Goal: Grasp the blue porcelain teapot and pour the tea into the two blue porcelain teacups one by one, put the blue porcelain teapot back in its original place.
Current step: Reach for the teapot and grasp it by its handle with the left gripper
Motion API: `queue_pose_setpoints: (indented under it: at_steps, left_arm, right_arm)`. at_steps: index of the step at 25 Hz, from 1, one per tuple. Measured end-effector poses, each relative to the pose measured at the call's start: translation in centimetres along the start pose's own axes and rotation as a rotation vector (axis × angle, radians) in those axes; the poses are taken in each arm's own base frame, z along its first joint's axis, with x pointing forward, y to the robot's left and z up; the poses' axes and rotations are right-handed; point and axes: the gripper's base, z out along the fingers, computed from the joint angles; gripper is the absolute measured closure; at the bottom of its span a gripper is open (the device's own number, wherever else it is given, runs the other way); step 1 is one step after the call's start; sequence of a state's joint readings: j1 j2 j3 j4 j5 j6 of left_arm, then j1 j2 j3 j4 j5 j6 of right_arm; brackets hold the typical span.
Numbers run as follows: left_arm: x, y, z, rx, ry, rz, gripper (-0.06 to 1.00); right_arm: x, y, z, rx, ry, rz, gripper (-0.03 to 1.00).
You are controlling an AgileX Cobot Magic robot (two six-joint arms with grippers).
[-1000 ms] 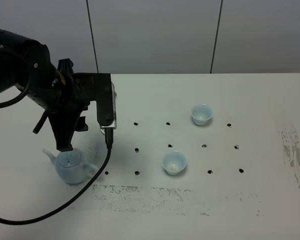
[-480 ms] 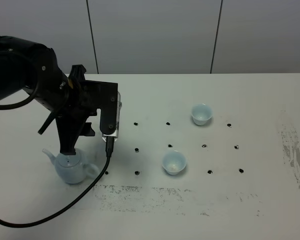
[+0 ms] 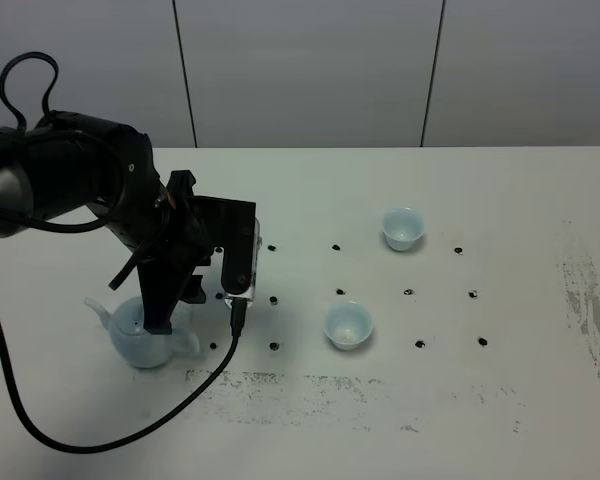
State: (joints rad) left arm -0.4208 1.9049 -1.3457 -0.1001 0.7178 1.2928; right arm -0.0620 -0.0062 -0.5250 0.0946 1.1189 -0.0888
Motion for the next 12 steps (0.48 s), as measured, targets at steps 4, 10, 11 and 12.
queue_pose_setpoints:
  at_steps: [4,10,11,12]
  left_arm:
    - [0.1,-0.6,0.7,0.043,-0.006,0.019,0.54]
    - [0.1,-1.9,1.5,0.107,-0.013,0.05,0.54]
    - [0.0,-2.1,1.5,0.114,-0.015,0.053,0.54]
    - [-0.2,-2.2,1.5,0.121,-0.017,0.055,0.54]
  right_arm:
    - [0.0,0.0,0.0,0.0,0.0,0.001,0.62]
    - [0.0,0.0,0.0,-0.001,0.0,0.003,0.62]
    - [0.0,0.0,0.0,-0.001,0.0,0.003,0.62]
    - [0.0,0.0,0.0,-0.001,0.0,0.003,0.62]
